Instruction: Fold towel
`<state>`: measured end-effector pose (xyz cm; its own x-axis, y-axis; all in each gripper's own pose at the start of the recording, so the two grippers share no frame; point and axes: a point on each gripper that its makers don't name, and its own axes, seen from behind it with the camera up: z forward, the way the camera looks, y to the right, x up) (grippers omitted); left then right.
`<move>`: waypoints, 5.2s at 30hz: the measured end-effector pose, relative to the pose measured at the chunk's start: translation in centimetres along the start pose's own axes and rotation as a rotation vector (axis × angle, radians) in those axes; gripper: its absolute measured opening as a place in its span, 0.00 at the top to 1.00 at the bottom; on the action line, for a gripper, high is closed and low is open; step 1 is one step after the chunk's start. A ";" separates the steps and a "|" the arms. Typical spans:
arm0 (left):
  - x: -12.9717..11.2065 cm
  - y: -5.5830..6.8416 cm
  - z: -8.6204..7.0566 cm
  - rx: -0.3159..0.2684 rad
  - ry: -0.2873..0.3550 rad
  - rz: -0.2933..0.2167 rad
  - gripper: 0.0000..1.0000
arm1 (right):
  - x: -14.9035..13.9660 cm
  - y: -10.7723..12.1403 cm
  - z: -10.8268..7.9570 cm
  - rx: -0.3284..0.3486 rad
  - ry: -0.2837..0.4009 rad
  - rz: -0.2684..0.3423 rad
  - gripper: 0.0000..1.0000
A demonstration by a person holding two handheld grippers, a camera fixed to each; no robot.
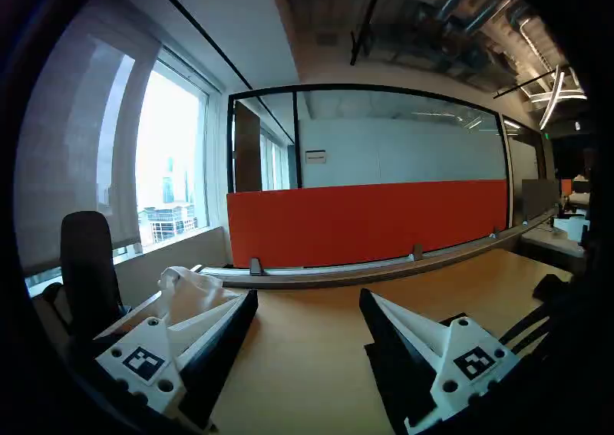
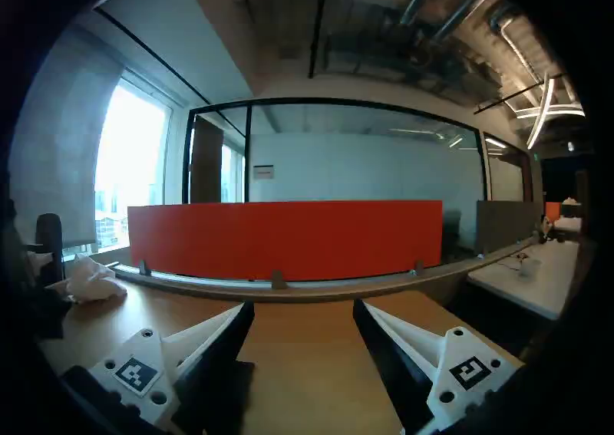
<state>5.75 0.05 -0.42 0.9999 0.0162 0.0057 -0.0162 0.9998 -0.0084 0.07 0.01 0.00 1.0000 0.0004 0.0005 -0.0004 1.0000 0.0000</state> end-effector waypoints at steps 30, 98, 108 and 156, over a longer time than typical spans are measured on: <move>2.0 3.4 -0.1 -0.232 -0.154 0.097 0.02 | 2.2 -4.5 0.2 0.249 -0.152 -0.130 0.00; -19.1 13.0 -5.5 -0.626 -0.570 0.208 0.01 | -20.1 -12.0 -5.8 0.672 -0.631 -0.356 0.00; -22.0 14.0 -5.9 -0.660 -0.621 0.228 0.01 | -23.2 -11.6 -6.6 0.682 -0.682 -0.368 0.00; -27.9 14.8 -7.1 -0.670 -0.823 0.287 0.14 | -30.1 -10.4 -9.6 0.762 -0.864 -0.409 0.18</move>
<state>-22.33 14.35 -7.76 0.6453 0.4970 0.5802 0.0080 0.7550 -0.6556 -30.04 -10.43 -9.64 0.5976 -0.6043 0.5269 0.0236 0.6701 0.7419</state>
